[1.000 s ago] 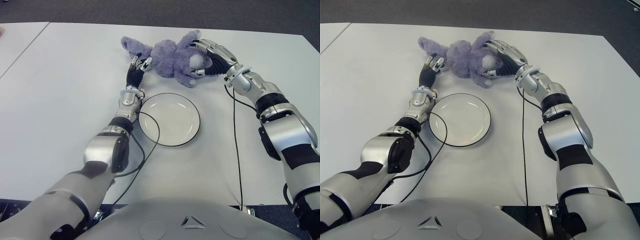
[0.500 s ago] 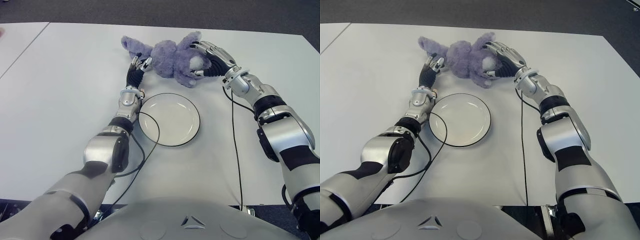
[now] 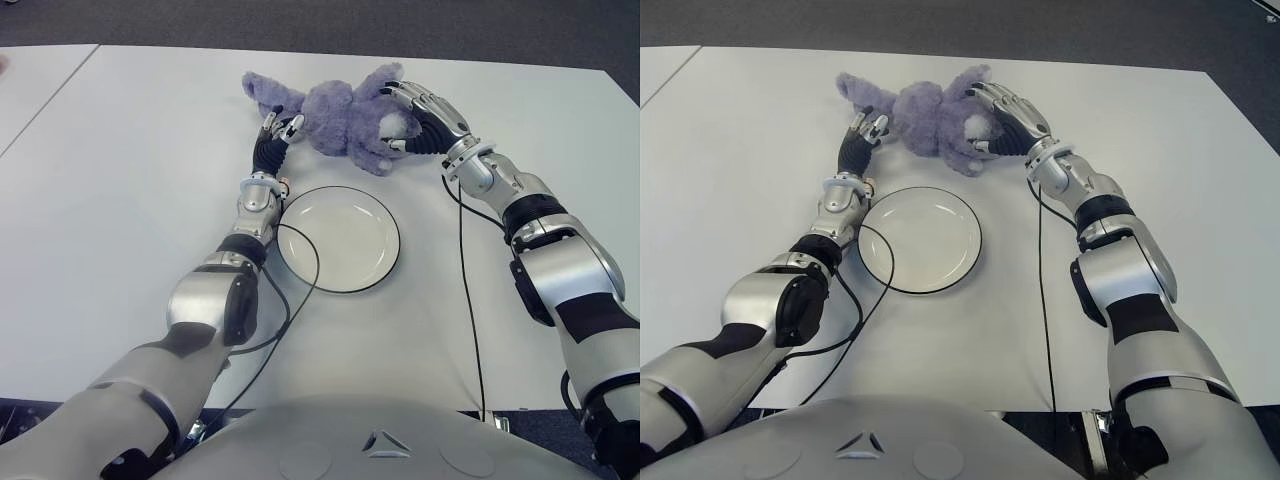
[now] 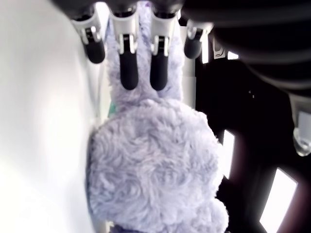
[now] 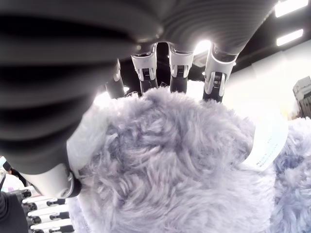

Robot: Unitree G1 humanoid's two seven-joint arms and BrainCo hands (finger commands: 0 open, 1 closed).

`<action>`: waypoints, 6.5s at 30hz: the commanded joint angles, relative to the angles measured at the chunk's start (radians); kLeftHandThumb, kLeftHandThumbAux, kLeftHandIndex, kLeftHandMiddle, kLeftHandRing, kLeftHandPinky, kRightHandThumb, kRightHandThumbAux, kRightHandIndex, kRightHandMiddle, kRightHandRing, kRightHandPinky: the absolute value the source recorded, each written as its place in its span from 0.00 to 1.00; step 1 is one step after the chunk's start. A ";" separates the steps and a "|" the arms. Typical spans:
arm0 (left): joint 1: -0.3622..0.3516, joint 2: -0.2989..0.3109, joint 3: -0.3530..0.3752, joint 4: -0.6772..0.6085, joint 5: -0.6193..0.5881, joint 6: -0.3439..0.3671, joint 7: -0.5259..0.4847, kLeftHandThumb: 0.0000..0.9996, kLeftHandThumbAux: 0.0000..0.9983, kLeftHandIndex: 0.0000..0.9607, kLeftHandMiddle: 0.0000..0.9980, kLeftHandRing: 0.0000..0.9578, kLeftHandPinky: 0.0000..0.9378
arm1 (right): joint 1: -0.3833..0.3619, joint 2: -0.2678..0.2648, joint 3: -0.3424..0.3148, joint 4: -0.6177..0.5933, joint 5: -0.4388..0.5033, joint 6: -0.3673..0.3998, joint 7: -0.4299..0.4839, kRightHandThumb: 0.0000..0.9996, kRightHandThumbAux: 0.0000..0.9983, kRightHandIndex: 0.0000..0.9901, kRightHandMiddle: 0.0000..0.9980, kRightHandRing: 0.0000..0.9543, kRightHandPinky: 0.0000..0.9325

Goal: Put the doll into the plate.

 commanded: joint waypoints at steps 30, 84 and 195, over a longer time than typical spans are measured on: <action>0.205 -0.017 -0.041 0.122 0.050 0.079 0.024 0.00 0.38 0.09 0.19 0.19 0.07 | 0.128 0.171 0.027 0.099 -0.011 0.218 -0.131 0.26 0.86 0.39 0.16 0.15 0.25; 0.198 -0.001 -0.048 0.117 0.028 0.089 0.028 0.00 0.39 0.14 0.19 0.19 0.14 | 0.020 0.103 -0.159 -0.005 0.122 -0.179 -0.258 0.16 0.93 0.82 0.91 0.95 0.97; 0.255 0.066 0.233 0.114 -0.216 0.109 0.012 0.00 0.51 0.11 0.22 0.28 0.34 | 0.422 0.084 -0.073 -0.577 0.383 -0.480 0.355 0.70 0.73 0.44 0.90 0.94 0.96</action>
